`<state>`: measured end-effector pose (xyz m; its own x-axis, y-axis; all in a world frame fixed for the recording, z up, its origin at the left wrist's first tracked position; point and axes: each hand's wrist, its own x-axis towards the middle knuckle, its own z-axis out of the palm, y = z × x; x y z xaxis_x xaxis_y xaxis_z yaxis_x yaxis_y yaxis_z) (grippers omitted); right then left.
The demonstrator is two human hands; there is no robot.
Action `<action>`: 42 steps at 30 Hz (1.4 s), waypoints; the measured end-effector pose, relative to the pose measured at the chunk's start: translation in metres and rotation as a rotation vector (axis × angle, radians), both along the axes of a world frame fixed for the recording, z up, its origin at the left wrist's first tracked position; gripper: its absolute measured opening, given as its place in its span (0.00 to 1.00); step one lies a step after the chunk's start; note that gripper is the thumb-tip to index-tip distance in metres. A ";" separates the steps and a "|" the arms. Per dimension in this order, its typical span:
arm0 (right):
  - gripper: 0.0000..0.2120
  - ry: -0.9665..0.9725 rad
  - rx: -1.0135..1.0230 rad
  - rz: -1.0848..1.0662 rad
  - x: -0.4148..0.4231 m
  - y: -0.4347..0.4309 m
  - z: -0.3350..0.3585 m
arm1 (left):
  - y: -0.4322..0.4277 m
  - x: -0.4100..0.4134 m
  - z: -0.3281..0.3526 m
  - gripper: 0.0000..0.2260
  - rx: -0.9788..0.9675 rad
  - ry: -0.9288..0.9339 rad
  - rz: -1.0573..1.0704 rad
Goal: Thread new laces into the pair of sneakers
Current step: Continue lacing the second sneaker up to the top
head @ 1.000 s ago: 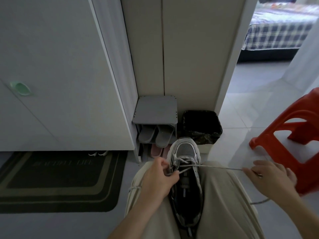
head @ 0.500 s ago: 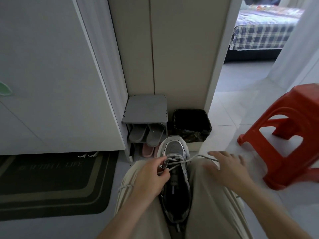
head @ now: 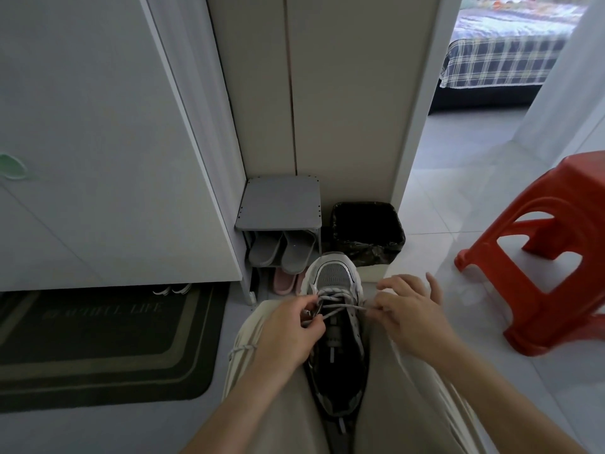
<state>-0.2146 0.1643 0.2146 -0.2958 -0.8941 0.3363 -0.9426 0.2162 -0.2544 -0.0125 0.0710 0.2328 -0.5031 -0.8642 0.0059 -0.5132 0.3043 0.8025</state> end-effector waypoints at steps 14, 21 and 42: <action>0.06 -0.906 0.020 0.004 -0.019 0.012 0.128 | 0.039 -0.035 0.042 0.08 -0.134 0.180 -0.166; 0.08 -1.148 -0.059 0.056 0.009 -0.015 0.141 | 0.056 -0.074 0.062 0.03 0.297 0.357 -0.241; 0.07 0.014 0.100 -0.136 -0.025 -0.002 0.076 | -0.001 0.025 0.050 0.05 0.106 -0.175 -0.224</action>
